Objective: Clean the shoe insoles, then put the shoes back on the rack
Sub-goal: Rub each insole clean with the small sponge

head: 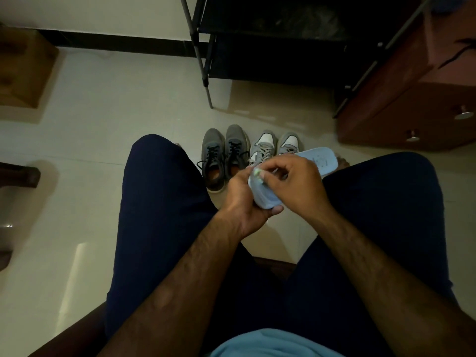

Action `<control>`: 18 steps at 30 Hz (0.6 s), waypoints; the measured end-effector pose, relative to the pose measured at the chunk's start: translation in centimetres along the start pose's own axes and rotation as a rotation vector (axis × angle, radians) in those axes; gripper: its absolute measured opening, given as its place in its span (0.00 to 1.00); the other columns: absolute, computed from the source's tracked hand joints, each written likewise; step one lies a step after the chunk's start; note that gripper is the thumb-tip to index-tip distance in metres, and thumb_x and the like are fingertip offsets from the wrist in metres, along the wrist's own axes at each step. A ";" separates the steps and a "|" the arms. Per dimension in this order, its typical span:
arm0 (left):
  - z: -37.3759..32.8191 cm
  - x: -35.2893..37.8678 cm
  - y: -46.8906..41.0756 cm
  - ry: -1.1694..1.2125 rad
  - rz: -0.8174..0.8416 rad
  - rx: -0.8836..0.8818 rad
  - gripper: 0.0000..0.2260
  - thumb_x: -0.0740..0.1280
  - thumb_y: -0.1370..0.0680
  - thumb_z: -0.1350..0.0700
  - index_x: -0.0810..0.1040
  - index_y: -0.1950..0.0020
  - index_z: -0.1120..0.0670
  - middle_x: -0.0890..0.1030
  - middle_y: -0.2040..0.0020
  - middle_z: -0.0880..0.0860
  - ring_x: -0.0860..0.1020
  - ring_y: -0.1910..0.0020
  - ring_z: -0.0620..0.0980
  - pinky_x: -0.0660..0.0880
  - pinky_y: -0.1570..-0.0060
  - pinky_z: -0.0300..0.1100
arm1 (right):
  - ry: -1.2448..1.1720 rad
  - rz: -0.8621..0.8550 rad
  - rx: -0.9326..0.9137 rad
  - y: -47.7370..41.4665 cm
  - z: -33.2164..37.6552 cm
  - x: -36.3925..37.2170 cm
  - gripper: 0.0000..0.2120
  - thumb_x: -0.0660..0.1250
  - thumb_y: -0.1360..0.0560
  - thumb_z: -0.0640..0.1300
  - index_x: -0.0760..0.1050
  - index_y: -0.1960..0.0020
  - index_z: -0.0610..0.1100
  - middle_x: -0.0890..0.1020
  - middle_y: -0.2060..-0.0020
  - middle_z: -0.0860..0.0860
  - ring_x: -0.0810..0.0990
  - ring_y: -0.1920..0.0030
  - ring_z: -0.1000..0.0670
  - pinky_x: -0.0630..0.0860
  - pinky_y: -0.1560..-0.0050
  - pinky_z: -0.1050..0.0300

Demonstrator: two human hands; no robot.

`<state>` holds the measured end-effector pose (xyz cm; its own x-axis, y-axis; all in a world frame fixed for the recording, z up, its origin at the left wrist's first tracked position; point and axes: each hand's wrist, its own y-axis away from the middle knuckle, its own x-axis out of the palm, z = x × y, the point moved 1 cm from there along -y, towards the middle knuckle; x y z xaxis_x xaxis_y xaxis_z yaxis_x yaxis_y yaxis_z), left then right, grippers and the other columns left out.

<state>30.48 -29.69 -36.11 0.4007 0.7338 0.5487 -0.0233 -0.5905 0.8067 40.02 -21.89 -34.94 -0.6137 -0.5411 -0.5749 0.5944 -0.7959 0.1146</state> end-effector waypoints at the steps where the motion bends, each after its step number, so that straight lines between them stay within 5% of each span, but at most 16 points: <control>1: 0.1 0.0 -0.1 -0.022 -0.003 -0.009 0.24 0.59 0.20 0.41 0.85 0.43 0.57 0.85 0.40 0.59 0.79 0.41 0.57 0.64 0.26 0.55 | 0.019 -0.026 0.042 -0.3 -0.4 -0.1 0.06 0.76 0.26 0.41 0.86 0.52 0.51 0.86 0.57 0.58 0.83 0.56 0.58 0.83 0.48 0.51; 7: -0.3 0.1 0.1 0.067 -0.002 0.024 0.22 0.54 0.16 0.44 0.81 0.39 0.56 0.86 0.43 0.57 0.82 0.43 0.57 0.76 0.39 0.54 | -0.127 0.088 -0.063 1.3 1.5 0.5 0.05 0.78 0.26 0.41 0.87 0.52 0.49 0.86 0.56 0.56 0.85 0.53 0.56 0.83 0.49 0.54; 11: 0.1 0.3 0.2 -0.033 -0.032 0.026 0.21 0.57 0.18 0.44 0.83 0.41 0.56 0.85 0.41 0.58 0.80 0.42 0.58 0.68 0.29 0.55 | -0.025 -0.055 0.067 -0.7 -1.0 -0.1 0.04 0.77 0.26 0.42 0.86 0.53 0.50 0.86 0.59 0.58 0.84 0.58 0.57 0.83 0.51 0.49; 18: -0.1 0.3 0.1 -0.046 -0.056 0.035 0.19 0.58 0.19 0.46 0.84 0.44 0.55 0.86 0.46 0.57 0.81 0.46 0.57 0.72 0.37 0.53 | -0.100 0.037 0.026 0.2 -0.2 0.1 0.05 0.77 0.26 0.41 0.87 0.51 0.49 0.86 0.57 0.57 0.85 0.55 0.57 0.84 0.49 0.53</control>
<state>30.46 -29.53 -35.83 0.4417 0.7507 0.4913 0.0324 -0.5606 0.8275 40.19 -22.04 -35.13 -0.6409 -0.5938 -0.4864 0.6049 -0.7808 0.1562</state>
